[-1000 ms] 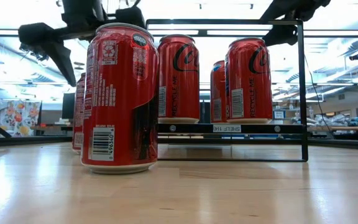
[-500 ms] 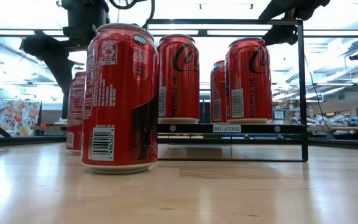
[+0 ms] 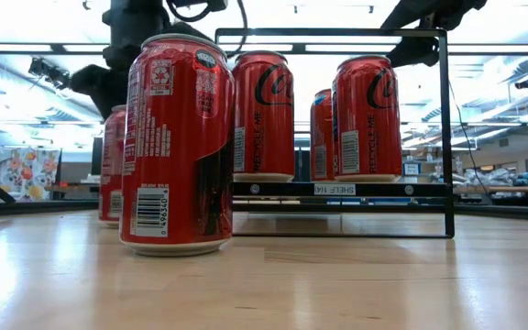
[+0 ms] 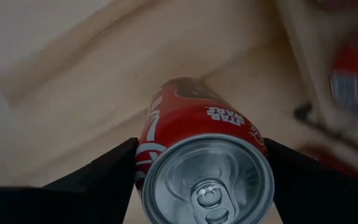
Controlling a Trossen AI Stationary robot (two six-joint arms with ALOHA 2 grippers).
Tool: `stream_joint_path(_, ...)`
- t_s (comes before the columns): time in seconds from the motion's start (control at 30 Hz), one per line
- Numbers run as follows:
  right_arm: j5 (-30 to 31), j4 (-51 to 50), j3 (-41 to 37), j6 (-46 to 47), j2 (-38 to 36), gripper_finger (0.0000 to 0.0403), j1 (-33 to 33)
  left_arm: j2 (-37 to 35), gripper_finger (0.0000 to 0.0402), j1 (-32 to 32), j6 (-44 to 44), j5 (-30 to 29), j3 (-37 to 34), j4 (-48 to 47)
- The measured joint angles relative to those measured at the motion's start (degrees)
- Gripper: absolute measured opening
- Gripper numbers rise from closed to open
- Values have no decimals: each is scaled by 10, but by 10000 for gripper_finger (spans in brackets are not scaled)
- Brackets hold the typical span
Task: Place canned beverage on shelf
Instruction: Put the left red white soda can on the shelf
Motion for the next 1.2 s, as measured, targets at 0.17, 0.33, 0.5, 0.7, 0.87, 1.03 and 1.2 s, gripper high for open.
stream_joint_path(0.17, 0, 0, 0, -1, 0, 363, 0, 0, 326, -6, 252, 7, 0, -1)
stream_joint_path(0.33, 0, 0, 0, -1, 0, 363, 0, 0, 328, -16, 433, 7, 0, 0)
stream_joint_path(0.5, 0, 0, 0, 7, 0, 363, 0, 0, 329, -21, 507, 7, 0, 4)
stream_joint_path(0.7, -1, 0, 0, 7, 0, 363, 0, 0, 329, -21, 508, 7, 0, 15)
stream_joint_path(0.87, -11, -1, 0, -14, 0, 363, 0, 0, 329, -12, 506, 8, -1, 25)
stream_joint_path(1.03, -13, -2, 0, -17, 0, 363, 0, -10, 329, 17, 491, 5, -2, 13)
stream_joint_path(1.2, -13, -7, 0, -24, 0, 363, -11, -39, 329, 74, 497, 13, -2, -10)
